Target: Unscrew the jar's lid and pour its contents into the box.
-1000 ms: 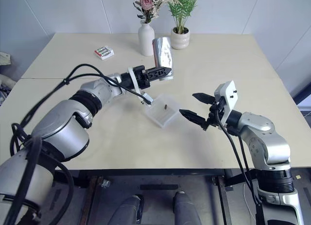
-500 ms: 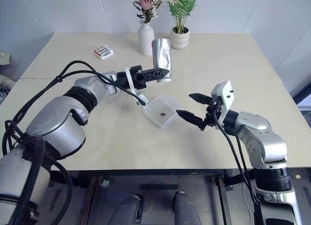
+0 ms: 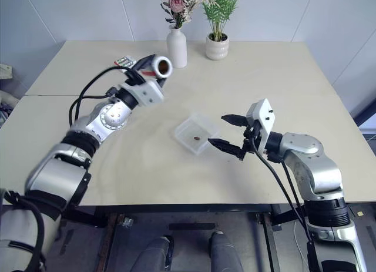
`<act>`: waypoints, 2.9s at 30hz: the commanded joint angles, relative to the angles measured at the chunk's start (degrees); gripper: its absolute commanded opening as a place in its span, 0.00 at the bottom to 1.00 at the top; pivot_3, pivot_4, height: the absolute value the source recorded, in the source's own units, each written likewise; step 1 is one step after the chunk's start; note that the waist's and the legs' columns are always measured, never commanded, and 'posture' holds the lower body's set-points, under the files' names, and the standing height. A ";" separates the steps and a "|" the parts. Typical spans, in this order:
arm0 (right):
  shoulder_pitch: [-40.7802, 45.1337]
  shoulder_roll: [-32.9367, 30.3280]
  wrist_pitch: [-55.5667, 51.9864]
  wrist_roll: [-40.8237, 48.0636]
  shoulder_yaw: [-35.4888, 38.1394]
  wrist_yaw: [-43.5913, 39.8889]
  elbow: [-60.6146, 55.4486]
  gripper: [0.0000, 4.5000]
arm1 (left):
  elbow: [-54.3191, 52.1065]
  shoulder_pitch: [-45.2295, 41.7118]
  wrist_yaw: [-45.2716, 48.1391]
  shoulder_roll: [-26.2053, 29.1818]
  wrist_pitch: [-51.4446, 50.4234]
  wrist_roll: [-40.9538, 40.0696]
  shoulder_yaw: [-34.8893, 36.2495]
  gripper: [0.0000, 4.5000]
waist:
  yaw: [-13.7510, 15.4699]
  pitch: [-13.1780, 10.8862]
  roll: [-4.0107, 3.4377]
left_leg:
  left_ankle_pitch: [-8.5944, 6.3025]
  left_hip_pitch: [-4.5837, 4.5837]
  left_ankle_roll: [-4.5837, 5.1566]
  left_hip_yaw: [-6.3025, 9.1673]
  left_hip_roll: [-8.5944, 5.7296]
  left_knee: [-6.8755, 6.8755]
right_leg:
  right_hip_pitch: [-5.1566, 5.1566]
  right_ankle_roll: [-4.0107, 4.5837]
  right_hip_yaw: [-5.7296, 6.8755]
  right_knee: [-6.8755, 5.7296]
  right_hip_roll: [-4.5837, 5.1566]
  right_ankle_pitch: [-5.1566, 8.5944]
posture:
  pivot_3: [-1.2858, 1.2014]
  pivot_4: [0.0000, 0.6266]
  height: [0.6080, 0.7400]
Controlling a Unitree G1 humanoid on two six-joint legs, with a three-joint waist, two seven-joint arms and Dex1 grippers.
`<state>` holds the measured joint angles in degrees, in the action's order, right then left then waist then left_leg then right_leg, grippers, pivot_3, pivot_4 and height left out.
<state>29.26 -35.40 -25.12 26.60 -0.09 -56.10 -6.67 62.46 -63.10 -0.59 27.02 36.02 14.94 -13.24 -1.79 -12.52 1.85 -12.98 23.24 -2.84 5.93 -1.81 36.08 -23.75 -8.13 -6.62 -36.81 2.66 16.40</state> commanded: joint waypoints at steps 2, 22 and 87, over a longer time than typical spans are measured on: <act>2.04 -0.50 2.46 -1.26 -1.16 -2.69 0.53 1.00 | -10.58 5.06 10.80 0.19 -9.89 -10.38 7.55 0.55 | 0.01 0.00 0.00 | 0.01 0.00 -0.01 0.03 0.01 0.02 | -0.01 0.00 0.00 -0.04 -0.01 0.00 | 0.52 0.24 1.00; 5.20 1.09 0.65 -0.77 -4.10 -6.14 -2.39 1.00 | -27.07 20.53 8.56 2.07 -37.48 -22.02 27.34 0.55 | 0.07 0.02 0.00 | 0.07 -0.08 -0.11 0.21 0.07 0.08 | 0.04 0.11 0.12 -0.12 -0.03 -0.07 | 0.52 0.24 1.00; -8.07 -12.51 2.39 5.87 9.09 -10.64 -10.80 1.00 | -75.79 57.06 56.79 19.46 -43.65 -42.99 33.61 0.99 | -0.01 0.07 -0.11 | 0.03 -0.15 -0.18 0.00 0.67 -0.97 | 0.12 0.62 0.23 1.15 -0.23 -0.10 | 0.52 0.24 1.00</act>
<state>21.55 -47.22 -23.08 31.30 7.41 -66.34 -14.82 -13.04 -5.43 55.30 45.73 -6.82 -25.92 19.20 -1.80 -12.45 1.74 -12.95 23.07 -3.03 5.93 -1.12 35.09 -23.63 -7.50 -6.38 -35.68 2.41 16.31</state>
